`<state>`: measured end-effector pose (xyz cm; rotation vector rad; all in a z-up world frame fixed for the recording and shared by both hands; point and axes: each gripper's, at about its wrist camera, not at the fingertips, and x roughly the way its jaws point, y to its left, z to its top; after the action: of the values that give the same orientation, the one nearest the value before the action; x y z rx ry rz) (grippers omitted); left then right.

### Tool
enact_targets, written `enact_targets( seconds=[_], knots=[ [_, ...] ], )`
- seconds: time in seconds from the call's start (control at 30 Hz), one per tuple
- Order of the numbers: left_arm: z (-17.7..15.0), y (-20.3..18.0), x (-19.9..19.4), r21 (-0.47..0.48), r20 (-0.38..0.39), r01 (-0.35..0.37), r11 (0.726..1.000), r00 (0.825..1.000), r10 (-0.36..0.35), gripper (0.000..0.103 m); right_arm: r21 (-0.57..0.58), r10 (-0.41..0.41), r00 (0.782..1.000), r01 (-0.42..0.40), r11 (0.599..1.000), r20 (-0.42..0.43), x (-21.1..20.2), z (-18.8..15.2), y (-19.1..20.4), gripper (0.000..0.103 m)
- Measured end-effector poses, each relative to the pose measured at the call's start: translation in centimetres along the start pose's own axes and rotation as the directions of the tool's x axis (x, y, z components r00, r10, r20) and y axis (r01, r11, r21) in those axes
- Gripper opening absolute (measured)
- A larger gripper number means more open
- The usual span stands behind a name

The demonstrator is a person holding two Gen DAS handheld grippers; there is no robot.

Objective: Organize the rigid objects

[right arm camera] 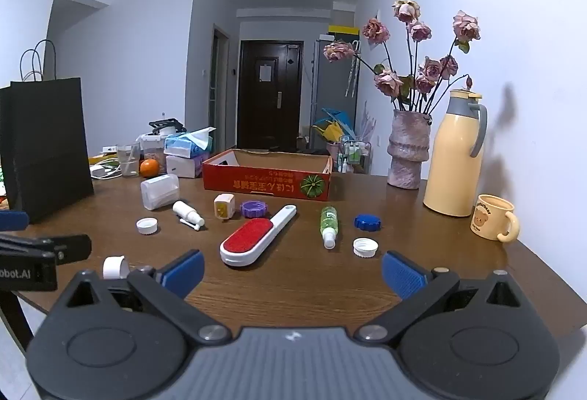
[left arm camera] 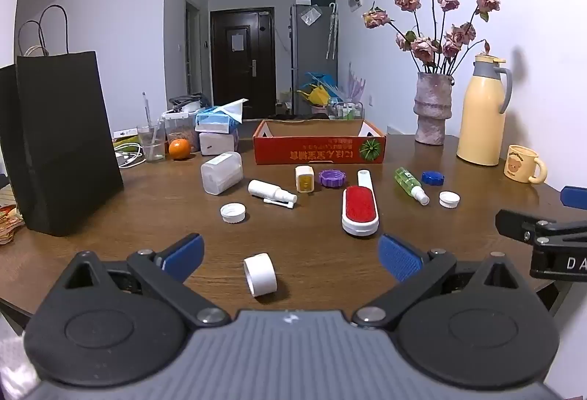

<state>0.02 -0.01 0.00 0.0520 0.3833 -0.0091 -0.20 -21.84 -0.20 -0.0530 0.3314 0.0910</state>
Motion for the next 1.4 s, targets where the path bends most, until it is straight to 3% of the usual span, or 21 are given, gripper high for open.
enact_targets(
  seconds=[1.4],
  knots=[
    [-0.26, 0.22, 0.25, -0.022, -0.020, 0.001, 1.000, 1.000, -0.002, 0.103, -0.006, 0.002, 1.000, -0.002, 1.000, -0.001, -0.31, -0.24, 0.35, 0.103]
  ],
)
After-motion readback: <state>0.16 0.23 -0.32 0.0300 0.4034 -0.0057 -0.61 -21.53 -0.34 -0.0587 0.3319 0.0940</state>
